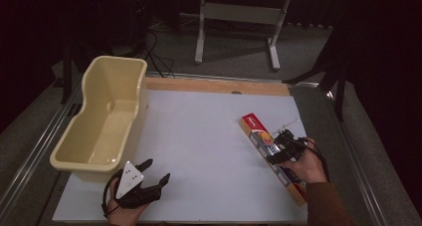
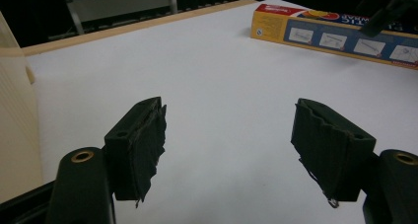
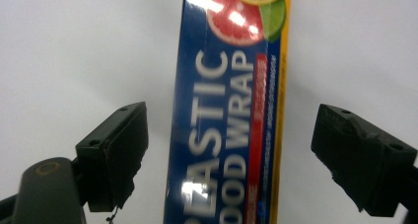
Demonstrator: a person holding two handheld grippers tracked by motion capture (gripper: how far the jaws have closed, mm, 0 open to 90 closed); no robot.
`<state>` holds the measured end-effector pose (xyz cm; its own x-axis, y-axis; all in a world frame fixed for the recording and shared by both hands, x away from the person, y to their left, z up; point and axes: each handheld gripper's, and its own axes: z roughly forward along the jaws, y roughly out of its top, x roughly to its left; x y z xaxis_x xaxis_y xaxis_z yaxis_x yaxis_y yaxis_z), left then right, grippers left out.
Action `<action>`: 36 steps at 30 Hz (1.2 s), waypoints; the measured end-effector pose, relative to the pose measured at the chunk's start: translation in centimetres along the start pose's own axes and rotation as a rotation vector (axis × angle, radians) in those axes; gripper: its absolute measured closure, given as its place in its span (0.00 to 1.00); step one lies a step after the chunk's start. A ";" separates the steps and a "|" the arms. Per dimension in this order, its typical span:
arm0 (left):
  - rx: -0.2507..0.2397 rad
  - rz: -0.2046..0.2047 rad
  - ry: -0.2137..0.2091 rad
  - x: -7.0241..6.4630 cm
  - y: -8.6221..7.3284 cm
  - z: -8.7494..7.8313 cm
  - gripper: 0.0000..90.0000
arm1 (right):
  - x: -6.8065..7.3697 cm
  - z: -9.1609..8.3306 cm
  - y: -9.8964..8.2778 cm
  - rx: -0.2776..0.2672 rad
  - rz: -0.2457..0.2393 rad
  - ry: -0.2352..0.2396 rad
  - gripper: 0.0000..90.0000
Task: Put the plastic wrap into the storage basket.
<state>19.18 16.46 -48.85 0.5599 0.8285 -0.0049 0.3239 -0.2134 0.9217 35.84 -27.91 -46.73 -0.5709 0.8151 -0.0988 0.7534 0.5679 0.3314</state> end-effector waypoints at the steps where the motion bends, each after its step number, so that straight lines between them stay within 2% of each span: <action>1: 0.000 0.000 0.000 0.0 0.0 0.0 0.32 | -0.1 0.3 0.3 0.010 -0.001 -0.003 0.17; 8: 0.001 -0.001 0.004 0.0 0.0 0.0 0.32 | -0.7 2.3 1.7 0.100 -0.002 0.015 0.24; 14: 0.003 0.001 0.001 0.0 0.0 0.0 0.32 | -0.8 3.2 2.3 0.162 0.022 0.089 0.40; 17: 0.002 0.001 0.002 0.0 0.0 0.0 0.31 | -1.0 3.5 2.4 0.180 0.028 0.105 0.41; 29: 0.000 -0.001 0.004 0.1 0.0 -0.1 0.32 | -0.7 3.7 3.7 0.307 0.074 0.067 0.45; 36: -0.001 0.000 0.005 0.1 0.0 -0.1 0.32 | -1.1 3.7 3.8 0.324 0.089 0.094 0.45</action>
<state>19.19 16.57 -48.81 0.5560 0.8312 -0.0032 0.3231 -0.2126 0.9222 40.55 -26.19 -48.84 -0.5149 0.8572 0.0088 0.8572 0.5147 0.0182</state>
